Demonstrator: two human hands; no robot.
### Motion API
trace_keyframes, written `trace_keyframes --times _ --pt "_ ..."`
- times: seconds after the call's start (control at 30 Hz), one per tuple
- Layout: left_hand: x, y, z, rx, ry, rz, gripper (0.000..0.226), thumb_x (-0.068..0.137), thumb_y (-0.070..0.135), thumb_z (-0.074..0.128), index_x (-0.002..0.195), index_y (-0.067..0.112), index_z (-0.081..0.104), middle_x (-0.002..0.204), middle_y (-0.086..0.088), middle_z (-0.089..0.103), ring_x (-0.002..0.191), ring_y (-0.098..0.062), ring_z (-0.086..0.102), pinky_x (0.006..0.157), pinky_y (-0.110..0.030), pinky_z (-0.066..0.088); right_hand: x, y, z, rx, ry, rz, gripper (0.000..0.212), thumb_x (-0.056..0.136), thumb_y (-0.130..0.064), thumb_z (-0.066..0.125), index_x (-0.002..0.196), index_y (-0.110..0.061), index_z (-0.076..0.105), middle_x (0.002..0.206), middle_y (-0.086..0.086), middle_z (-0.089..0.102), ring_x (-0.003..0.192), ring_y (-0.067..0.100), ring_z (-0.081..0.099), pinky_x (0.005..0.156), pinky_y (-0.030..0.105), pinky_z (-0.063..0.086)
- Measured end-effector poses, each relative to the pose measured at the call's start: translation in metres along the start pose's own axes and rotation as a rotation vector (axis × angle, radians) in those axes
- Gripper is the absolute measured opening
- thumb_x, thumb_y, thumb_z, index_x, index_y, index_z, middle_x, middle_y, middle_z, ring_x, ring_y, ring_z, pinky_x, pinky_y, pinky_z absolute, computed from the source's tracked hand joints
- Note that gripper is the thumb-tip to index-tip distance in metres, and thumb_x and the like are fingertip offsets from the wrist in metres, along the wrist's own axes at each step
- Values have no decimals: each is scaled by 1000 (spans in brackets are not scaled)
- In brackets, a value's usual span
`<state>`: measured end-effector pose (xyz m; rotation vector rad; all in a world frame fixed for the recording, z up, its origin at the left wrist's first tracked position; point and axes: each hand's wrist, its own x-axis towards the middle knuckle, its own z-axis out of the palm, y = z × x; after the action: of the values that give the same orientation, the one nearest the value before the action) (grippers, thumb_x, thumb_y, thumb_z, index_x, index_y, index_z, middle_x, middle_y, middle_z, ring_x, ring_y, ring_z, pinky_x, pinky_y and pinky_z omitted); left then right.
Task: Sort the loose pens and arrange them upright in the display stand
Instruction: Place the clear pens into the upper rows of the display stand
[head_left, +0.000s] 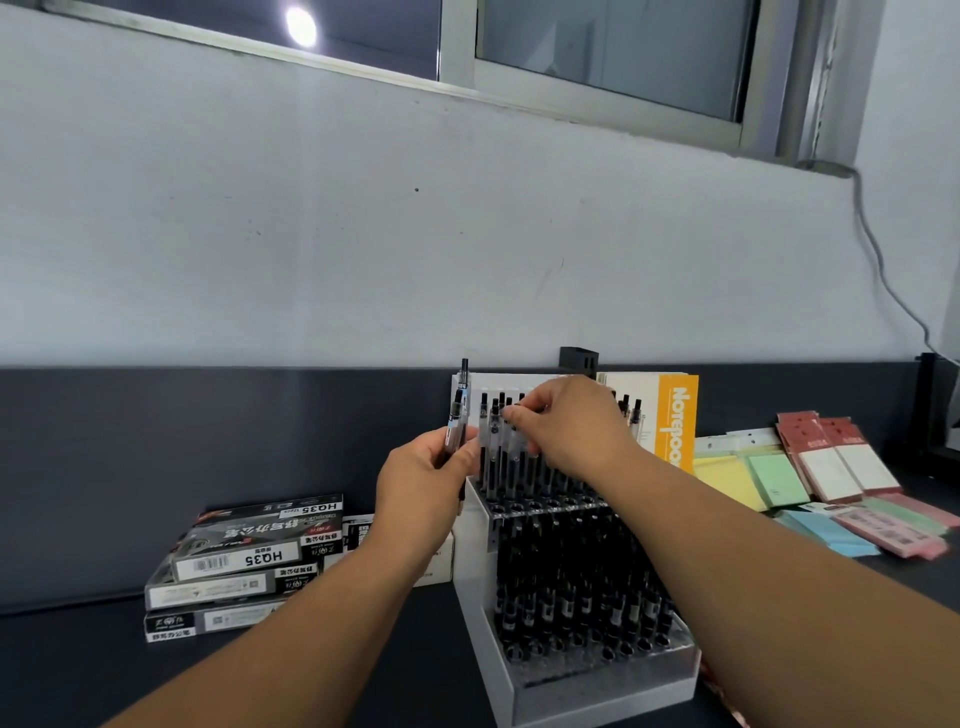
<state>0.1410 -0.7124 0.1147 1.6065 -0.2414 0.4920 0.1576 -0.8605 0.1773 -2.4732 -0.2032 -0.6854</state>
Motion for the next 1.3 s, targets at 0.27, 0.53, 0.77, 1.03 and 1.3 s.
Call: trace_keyframes --times 0.27,0.53,0.77,1.03,1.3 --pt "0 18 -7 26 -202 68 14 93 24 61 100 30 72 84 2 74 79 -17 66 75 -26 52 -16 -16 -20 582 -53 -34 20 91 -40 61 100 -26 71 72 -12 66 49 -4 54 48 13 43" --pt "-4 31 17 -24 -214 108 15 94 24 60 100 29 73 90 1 75 88 -16 69 87 -36 54 -19 -10 -37 702 -61 -93 10 96 -21 56 91 -18 64 69 -5 68 57 0 60 61 22 50" --pt "0 27 20 -120 -107 53 19 87 24 68 104 31 72 103 15 72 99 8 63 71 -2 45 -21 10 -30 613 112 -114 12 96 -18 56 108 -21 55 92 -4 70 68 5 67 76 39 58" --pt "4 16 27 -189 -94 -38 25 84 19 70 109 20 71 103 2 74 102 -10 67 91 -21 50 -24 26 -6 545 25 -108 17 95 -17 57 112 -18 59 87 -4 68 73 8 69 81 38 58" --pt "-3 9 26 268 -60 110 32 83 24 73 58 42 64 90 3 68 72 -2 59 63 -13 41 -23 41 11 406 -52 -118 22 94 -24 59 116 -20 60 100 -3 67 88 11 67 84 30 56"
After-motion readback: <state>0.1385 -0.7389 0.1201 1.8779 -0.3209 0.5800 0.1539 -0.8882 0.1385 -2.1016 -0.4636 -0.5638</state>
